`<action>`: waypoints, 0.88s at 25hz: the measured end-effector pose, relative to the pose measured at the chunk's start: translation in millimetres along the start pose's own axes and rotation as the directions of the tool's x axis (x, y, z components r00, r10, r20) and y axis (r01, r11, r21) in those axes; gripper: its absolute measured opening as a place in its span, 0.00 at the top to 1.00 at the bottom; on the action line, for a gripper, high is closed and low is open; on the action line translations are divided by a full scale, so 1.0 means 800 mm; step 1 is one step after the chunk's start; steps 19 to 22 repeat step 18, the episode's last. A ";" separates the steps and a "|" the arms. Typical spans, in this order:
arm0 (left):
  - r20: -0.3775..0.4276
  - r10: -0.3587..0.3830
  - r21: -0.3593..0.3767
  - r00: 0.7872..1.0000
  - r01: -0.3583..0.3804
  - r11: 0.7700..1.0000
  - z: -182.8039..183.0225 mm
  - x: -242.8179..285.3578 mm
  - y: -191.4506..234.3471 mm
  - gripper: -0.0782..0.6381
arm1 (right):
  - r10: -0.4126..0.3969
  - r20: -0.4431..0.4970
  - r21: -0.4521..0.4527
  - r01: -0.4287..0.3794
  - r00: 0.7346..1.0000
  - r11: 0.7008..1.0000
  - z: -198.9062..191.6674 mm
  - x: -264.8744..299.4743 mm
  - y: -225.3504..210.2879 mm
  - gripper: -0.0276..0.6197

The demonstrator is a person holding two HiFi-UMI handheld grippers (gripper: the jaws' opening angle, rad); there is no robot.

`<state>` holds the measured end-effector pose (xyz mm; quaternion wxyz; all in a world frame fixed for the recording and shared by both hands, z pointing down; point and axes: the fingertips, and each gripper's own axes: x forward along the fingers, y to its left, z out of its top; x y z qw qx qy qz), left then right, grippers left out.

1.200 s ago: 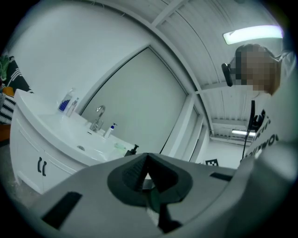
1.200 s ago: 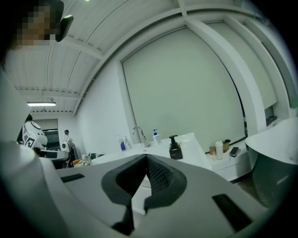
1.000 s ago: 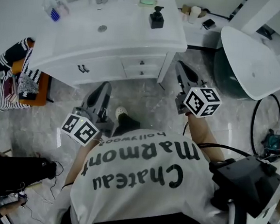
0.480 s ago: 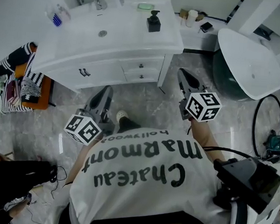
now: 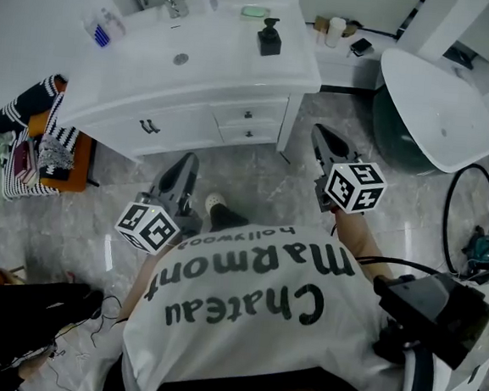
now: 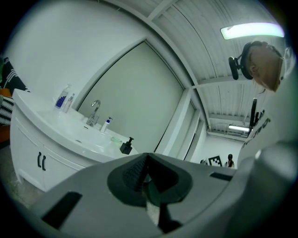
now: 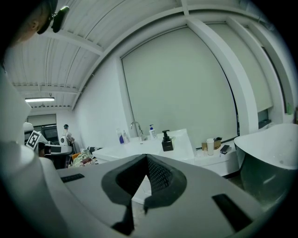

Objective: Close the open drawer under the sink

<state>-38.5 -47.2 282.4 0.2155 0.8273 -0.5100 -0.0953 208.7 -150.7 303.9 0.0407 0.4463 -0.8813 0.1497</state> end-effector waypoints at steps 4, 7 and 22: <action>0.001 0.004 0.000 1.000 -0.004 1.000 -0.003 -0.001 0.005 0.88 | 0.005 0.006 0.000 -0.005 1.000 1.000 -0.001 0.001 -0.001 0.94; 0.000 0.005 0.001 1.000 -0.005 1.000 -0.006 -0.005 0.005 0.88 | 0.007 0.006 0.000 -0.007 1.000 1.000 -0.003 -0.001 0.001 0.94; -0.001 0.007 0.001 1.000 -0.007 1.000 -0.002 -0.009 0.005 0.88 | 0.008 -0.010 -0.006 -0.008 1.000 1.000 -0.008 0.000 0.008 0.94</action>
